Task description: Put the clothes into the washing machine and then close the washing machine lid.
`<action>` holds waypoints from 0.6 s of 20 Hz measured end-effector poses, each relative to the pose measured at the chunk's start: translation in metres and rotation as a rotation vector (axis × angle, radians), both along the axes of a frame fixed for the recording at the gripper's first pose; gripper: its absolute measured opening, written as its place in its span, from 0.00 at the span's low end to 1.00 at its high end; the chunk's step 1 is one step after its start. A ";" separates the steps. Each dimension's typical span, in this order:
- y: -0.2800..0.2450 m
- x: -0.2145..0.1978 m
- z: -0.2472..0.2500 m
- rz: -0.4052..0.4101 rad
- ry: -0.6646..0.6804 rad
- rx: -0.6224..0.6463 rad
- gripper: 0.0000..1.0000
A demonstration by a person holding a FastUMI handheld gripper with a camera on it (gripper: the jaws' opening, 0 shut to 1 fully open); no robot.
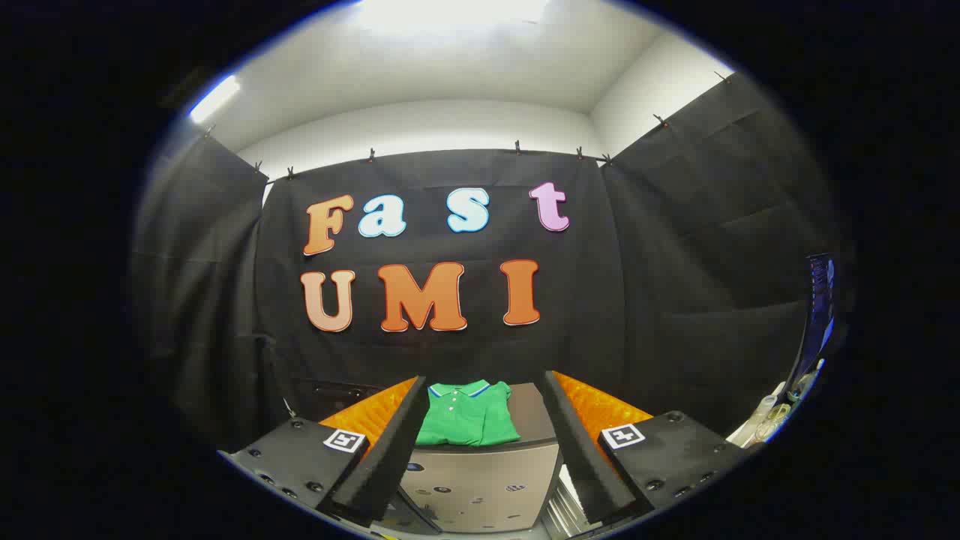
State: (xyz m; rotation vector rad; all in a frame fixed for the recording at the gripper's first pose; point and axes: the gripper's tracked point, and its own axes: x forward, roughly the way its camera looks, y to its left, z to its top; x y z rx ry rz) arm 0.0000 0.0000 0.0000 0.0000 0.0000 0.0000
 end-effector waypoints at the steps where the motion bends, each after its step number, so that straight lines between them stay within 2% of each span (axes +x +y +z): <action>1: 0.000 0.002 -0.002 0.001 0.005 -0.004 0.99; 12: 0.003 0.007 -0.007 -0.022 0.000 -0.021 0.99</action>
